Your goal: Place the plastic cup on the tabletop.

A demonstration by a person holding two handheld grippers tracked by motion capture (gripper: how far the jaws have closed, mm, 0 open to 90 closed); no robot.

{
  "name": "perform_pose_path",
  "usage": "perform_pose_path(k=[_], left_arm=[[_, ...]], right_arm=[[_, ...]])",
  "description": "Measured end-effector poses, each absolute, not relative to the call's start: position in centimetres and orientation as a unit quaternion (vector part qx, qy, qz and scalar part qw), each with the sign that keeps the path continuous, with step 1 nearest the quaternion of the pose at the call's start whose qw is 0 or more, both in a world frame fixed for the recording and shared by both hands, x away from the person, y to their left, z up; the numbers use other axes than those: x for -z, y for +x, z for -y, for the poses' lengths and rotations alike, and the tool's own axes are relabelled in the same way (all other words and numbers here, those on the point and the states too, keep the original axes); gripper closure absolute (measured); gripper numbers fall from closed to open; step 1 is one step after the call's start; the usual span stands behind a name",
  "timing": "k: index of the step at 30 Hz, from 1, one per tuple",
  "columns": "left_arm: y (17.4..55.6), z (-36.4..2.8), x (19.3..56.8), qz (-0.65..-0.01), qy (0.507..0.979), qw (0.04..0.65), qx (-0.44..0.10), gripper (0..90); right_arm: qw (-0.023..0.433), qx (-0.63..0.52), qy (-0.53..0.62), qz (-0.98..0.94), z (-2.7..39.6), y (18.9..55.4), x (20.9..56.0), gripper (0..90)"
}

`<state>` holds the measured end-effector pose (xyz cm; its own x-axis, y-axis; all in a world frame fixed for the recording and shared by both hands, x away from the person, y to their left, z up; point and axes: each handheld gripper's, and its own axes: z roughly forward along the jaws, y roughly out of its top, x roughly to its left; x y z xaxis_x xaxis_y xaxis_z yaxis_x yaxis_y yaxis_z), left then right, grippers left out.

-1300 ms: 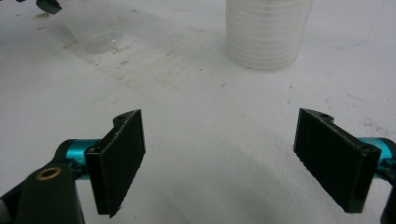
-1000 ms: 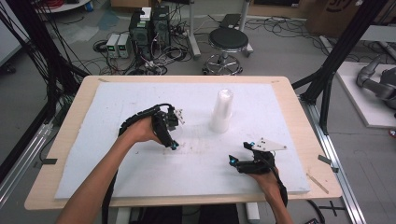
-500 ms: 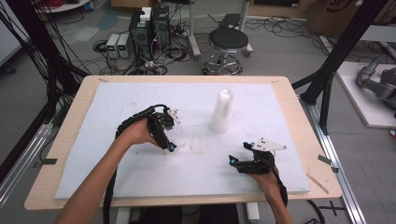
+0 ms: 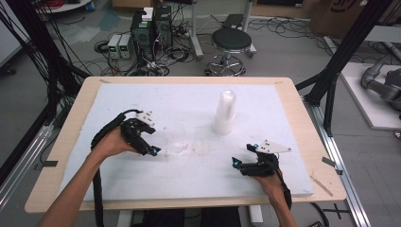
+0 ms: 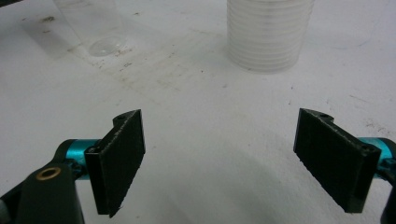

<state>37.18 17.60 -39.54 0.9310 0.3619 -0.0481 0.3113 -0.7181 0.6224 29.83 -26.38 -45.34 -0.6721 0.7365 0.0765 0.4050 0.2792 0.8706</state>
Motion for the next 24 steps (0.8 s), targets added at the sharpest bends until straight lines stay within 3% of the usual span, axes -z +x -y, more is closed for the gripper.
perform_pose_path(k=[11,18,24], left_arm=[[32.0,-23.0,41.0,-0.236,0.866,0.429,-0.098,15.6],[29.5,-24.4,43.1,-0.277,0.812,0.496,-0.132,15.6],[28.8,-24.7,44.4,-0.306,0.785,0.515,-0.158,15.4]], right_arm=[[0.181,-0.482,0.369,-0.774,26.5,29.7,45.3,16.1],[0.189,-0.485,0.369,-0.77,26.6,29.5,45.3,16.2],[0.194,-0.495,0.362,-0.766,26.6,29.3,45.3,16.2]])
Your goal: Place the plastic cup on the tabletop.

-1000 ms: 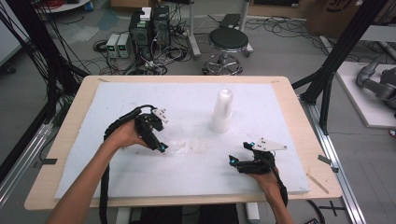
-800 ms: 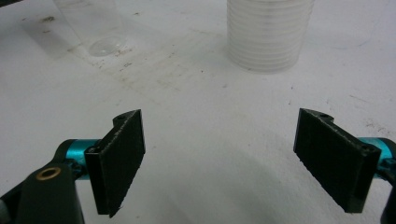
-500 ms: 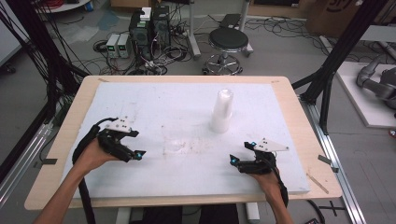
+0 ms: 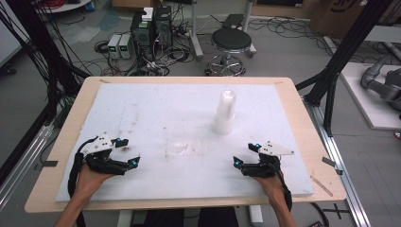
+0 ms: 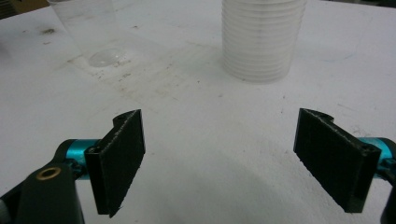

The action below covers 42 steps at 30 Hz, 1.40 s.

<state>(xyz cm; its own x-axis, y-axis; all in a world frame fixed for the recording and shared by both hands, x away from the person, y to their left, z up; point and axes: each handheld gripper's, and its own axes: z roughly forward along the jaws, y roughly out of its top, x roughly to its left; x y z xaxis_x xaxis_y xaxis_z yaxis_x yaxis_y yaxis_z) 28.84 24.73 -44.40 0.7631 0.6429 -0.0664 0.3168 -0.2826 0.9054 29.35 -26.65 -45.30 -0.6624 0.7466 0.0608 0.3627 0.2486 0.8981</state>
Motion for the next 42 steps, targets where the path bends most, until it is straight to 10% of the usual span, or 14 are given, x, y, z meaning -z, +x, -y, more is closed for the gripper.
perform_pose_path(k=[42], left_arm=[[28.0,-24.8,46.7,-0.328,0.741,0.554,-0.191,16.1]], right_arm=[[0.213,-0.511,0.338,-0.761,26.8,28.7,45.3,16.2]])
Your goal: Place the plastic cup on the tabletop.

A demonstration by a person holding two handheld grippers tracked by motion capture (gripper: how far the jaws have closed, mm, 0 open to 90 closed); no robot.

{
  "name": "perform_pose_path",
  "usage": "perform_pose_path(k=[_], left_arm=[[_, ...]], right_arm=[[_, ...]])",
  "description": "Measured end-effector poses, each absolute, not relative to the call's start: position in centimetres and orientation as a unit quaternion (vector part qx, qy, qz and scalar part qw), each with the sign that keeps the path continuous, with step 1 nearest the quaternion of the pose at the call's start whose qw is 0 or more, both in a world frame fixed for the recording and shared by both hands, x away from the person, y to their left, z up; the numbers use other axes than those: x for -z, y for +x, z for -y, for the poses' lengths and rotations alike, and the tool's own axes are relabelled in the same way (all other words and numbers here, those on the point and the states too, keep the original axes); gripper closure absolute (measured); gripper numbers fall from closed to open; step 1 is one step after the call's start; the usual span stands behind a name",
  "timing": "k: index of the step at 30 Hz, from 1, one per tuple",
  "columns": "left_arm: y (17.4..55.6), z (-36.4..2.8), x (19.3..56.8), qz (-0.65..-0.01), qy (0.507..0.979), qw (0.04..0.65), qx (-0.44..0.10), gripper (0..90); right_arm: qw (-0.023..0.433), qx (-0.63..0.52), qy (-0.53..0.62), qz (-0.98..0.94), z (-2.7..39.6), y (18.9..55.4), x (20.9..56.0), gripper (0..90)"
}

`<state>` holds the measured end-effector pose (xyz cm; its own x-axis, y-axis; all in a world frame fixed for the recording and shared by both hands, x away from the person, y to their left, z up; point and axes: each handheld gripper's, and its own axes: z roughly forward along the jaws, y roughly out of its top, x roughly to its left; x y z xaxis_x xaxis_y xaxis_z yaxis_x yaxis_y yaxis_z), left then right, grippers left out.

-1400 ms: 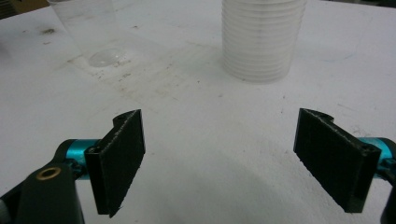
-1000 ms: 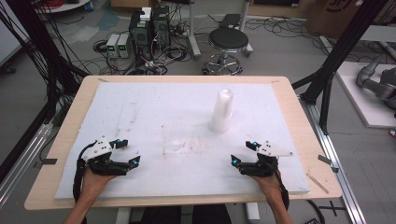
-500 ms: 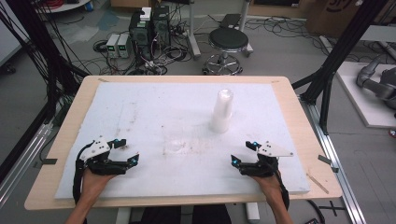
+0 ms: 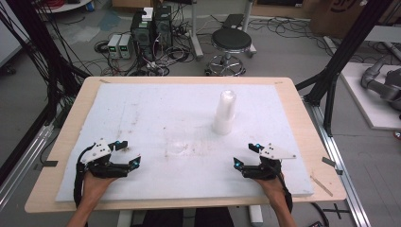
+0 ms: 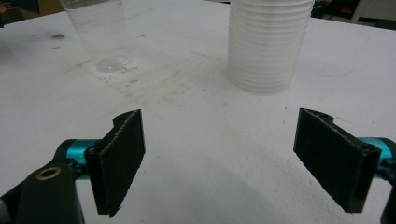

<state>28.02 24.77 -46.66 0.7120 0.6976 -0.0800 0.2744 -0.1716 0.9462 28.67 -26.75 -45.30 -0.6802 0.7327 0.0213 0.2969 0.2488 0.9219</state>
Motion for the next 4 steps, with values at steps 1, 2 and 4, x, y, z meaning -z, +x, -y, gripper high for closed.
perform_pose_path(k=[1,2,4], left_arm=[[27.99,-24.78,46.65,-0.327,0.741,0.554,-0.192,16.1],[27.96,-24.78,46.65,-0.327,0.74,0.555,-0.193,16.1],[27.94,-24.81,46.66,-0.326,0.739,0.556,-0.195,16.1]], right_arm=[[0.212,-0.512,0.34,-0.76,26.75,28.62,45.3,16.2],[0.211,-0.514,0.341,-0.758,26.79,28.57,45.3,16.2],[0.212,-0.517,0.342,-0.755,26.9,28.55,45.3,16.2]])
